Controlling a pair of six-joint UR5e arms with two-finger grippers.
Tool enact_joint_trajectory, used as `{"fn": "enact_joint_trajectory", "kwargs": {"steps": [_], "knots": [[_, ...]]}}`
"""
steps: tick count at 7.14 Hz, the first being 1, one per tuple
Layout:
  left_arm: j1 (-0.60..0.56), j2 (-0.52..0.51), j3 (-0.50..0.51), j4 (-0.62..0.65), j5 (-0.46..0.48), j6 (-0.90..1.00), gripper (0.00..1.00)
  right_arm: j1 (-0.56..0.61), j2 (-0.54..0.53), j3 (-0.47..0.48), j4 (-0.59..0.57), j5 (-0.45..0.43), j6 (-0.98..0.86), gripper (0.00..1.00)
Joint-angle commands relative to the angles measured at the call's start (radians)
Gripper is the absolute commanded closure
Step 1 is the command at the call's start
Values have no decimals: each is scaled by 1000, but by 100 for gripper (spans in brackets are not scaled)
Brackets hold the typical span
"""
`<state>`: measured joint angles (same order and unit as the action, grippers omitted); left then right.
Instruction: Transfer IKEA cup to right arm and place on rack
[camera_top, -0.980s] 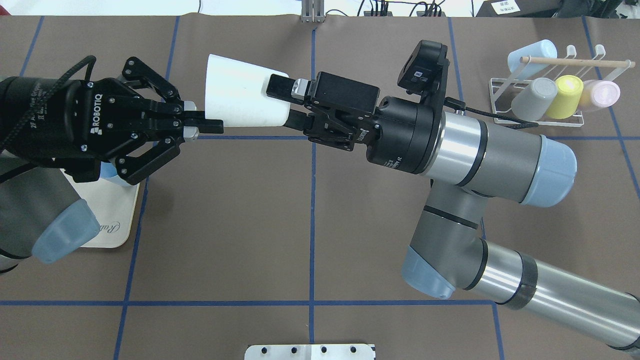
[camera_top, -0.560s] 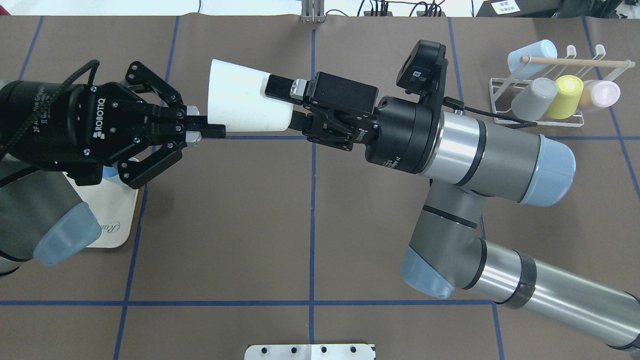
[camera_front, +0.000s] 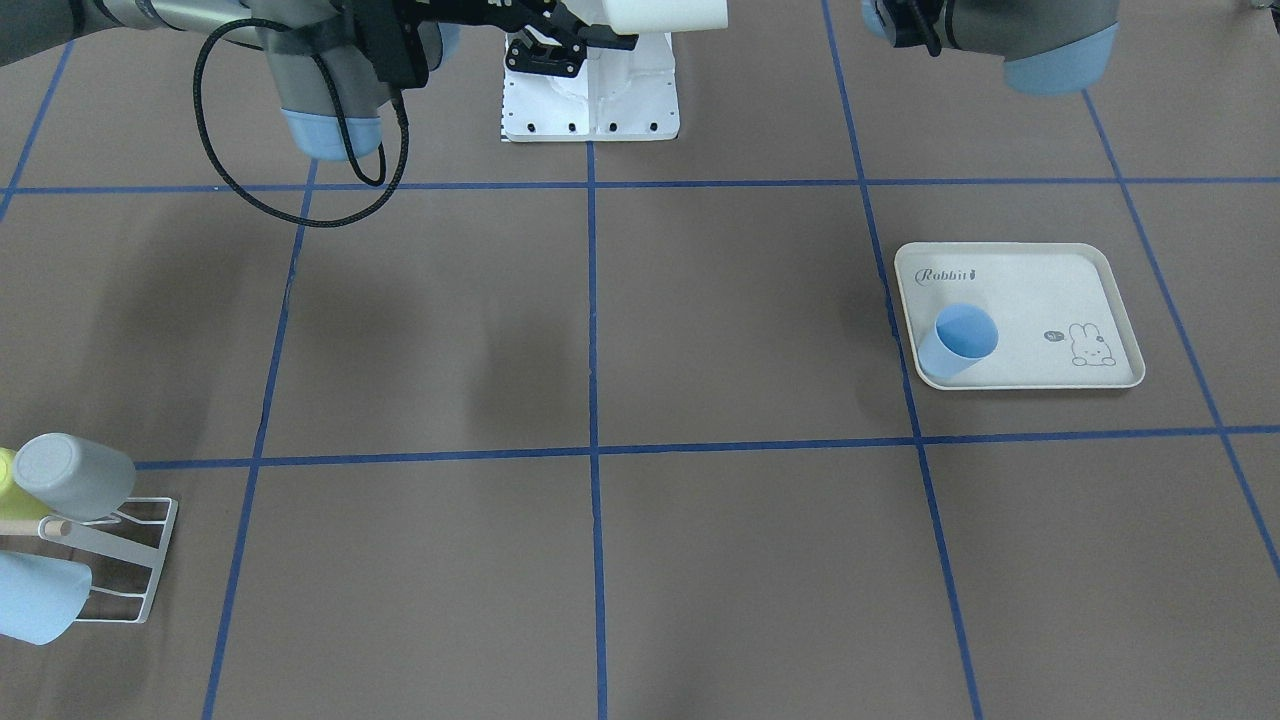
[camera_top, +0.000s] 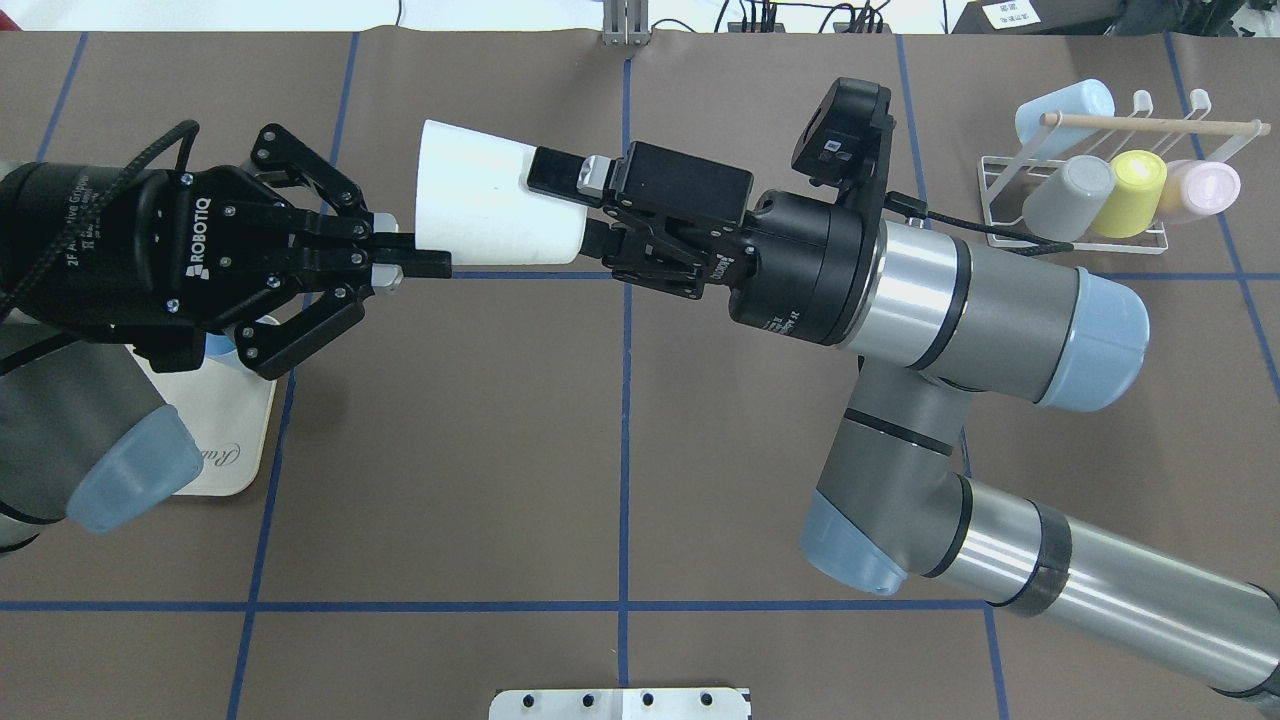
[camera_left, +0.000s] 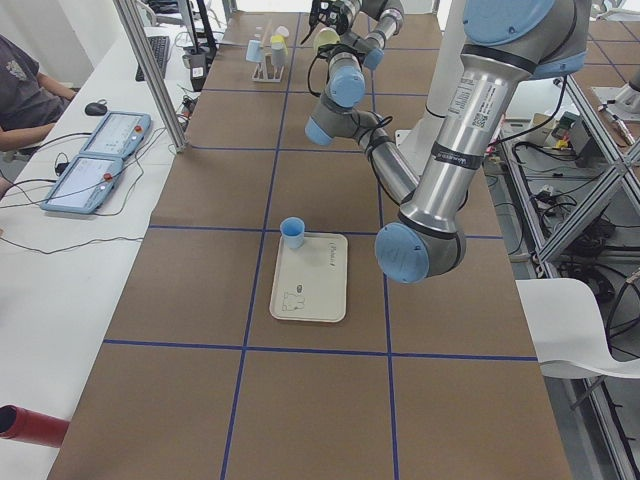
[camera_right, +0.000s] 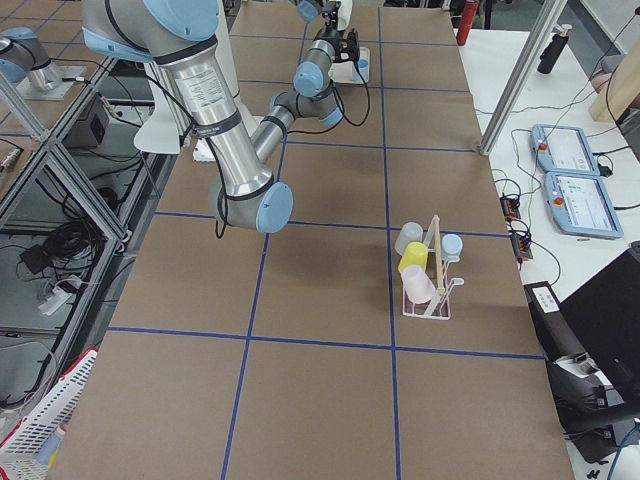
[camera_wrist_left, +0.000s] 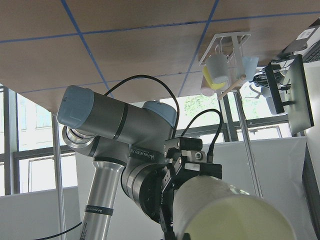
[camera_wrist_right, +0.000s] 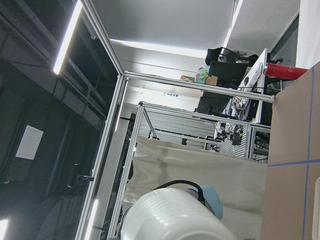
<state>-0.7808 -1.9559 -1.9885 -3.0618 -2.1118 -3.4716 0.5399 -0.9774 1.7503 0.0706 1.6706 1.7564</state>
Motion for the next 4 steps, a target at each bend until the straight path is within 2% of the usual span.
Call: {"fn": "enact_joint_trajectory", "kwargs": {"steps": [1,3,4], "knots": [[2,2,0,-3,-2,2,100,0,0,0,0,0,0,26],[2,2,2,-6,-2,8,100,2,0,0,0,0,0,70],[2,2,2,-6,-4,8,83,3,-1,0,-2,1,0,80]]}}
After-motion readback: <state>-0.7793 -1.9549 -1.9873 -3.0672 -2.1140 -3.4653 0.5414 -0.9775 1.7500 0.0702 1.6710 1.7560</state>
